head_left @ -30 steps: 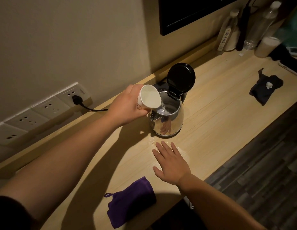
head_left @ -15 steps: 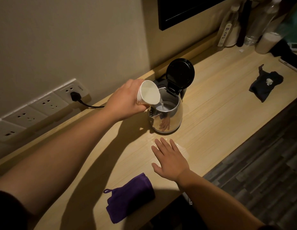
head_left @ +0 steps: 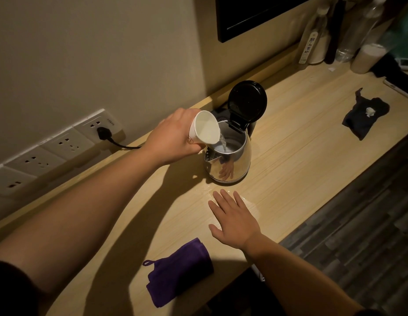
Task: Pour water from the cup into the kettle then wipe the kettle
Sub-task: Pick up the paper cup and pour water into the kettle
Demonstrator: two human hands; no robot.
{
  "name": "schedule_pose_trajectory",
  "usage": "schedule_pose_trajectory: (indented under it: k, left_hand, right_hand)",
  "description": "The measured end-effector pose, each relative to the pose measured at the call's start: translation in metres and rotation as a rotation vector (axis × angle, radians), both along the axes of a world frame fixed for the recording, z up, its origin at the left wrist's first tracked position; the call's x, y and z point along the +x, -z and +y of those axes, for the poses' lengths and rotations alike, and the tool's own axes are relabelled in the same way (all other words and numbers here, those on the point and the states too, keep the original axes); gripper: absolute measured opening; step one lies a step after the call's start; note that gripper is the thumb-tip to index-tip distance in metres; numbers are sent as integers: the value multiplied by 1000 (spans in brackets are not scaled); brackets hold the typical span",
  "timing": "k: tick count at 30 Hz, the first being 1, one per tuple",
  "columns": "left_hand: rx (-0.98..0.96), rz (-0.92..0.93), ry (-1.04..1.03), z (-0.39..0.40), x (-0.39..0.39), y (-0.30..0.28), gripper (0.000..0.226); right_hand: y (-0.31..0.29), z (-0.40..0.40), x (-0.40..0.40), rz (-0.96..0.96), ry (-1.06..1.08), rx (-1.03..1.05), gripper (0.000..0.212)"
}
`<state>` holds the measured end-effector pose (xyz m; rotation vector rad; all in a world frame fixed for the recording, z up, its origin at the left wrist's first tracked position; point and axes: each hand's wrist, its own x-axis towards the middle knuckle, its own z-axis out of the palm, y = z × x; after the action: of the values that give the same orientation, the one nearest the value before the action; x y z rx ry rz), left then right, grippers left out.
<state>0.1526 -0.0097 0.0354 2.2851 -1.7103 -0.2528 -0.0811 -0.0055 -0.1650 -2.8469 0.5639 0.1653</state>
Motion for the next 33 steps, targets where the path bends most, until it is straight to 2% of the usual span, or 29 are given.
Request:
schedule_pose_trajectory:
  k: [33]
  left_hand:
    - [44, -50, 74, -7, 3, -9, 81]
  right_hand:
    - [0, 0, -1, -13, 9, -13, 70]
